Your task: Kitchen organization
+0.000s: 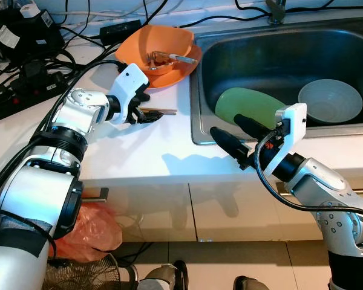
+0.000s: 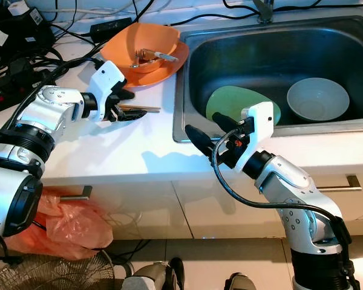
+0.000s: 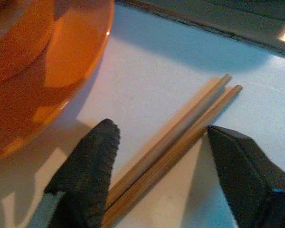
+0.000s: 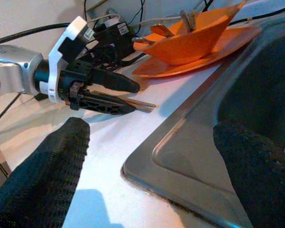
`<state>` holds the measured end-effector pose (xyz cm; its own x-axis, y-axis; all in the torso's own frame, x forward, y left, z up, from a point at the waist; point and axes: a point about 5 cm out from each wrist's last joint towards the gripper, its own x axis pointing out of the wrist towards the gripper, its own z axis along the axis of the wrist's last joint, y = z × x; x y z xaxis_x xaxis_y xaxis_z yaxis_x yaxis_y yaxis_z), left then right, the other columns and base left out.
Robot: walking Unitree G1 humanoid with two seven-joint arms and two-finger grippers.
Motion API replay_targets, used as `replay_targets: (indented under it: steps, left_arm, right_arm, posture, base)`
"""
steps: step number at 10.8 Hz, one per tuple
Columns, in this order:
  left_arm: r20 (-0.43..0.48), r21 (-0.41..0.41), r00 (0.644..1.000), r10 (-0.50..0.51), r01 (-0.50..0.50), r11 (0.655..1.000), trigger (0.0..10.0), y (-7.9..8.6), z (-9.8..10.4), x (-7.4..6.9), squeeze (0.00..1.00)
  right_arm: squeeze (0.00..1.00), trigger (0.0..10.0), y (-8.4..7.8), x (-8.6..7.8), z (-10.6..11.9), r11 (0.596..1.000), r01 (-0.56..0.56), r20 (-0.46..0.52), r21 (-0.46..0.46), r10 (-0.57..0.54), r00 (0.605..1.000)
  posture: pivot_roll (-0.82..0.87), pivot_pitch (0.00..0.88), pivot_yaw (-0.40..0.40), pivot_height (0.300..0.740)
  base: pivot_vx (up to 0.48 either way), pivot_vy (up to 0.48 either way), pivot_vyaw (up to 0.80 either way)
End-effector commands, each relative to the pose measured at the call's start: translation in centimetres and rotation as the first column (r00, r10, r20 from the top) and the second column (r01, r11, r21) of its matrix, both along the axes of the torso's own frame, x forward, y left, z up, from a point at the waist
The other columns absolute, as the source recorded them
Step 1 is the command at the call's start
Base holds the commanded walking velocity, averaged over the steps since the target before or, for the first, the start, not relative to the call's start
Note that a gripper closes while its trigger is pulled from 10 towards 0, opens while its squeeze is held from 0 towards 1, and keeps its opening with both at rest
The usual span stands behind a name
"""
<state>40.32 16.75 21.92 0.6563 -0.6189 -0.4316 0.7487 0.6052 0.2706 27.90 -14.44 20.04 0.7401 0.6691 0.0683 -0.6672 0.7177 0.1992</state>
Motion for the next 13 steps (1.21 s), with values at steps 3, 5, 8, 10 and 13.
replay_targets:
  steps: [3, 5, 8, 10, 13]
  left_arm:
    - [-0.178, 0.086, 0.984, 0.010, 0.006, 0.996, 0.0, 0.53, -3.63, -0.96, 0.00]
    - [-0.184, 0.084, 0.983, -0.001, 0.017, 0.996, 0.0, 0.42, -3.73, -1.02, 0.00]
    - [-0.189, 0.091, 0.982, -0.015, 0.033, 0.995, 0.0, 0.36, -3.86, -1.10, 0.00]
    - [-0.191, 0.093, 0.981, -0.018, 0.036, 0.995, 0.0, 0.38, -3.90, -1.13, 0.00]
    - [-0.184, 0.084, 0.983, -0.026, 0.042, 0.996, 0.0, 0.19, -3.81, -1.09, 0.00]
  right_arm:
    - [1.00, 10.0, 0.01, -0.23, 0.45, 1.000, -0.009, 0.011, 0.000, 0.009, 1.000]
    - [1.00, 10.0, -0.05, -0.16, 0.50, 1.000, -0.007, 0.014, 0.000, 0.007, 1.000]
    - [1.00, 10.0, -0.02, -0.13, 0.55, 1.000, -0.006, 0.018, 0.001, 0.006, 1.000]
    - [1.00, 10.0, -0.02, -0.11, 0.54, 1.000, -0.005, 0.018, 0.002, 0.005, 1.000]
    - [1.00, 10.0, -0.03, -0.06, 0.55, 1.000, -0.001, 0.020, 0.003, 0.001, 1.000]
  posture:
    - [0.01, 0.182, 0.155, 0.740]
    - [0.01, 0.179, 0.155, 0.740]
    - [0.01, 0.180, 0.156, 0.740]
    - [0.01, 0.180, 0.156, 0.740]
    - [0.01, 0.179, 0.156, 0.740]
  base:
    - [0.000, 0.000, 0.00]
    - [0.000, 0.000, 0.00]
    - [0.000, 0.000, 0.00]
    - [0.000, 0.000, 0.00]
    - [0.000, 0.000, 0.00]
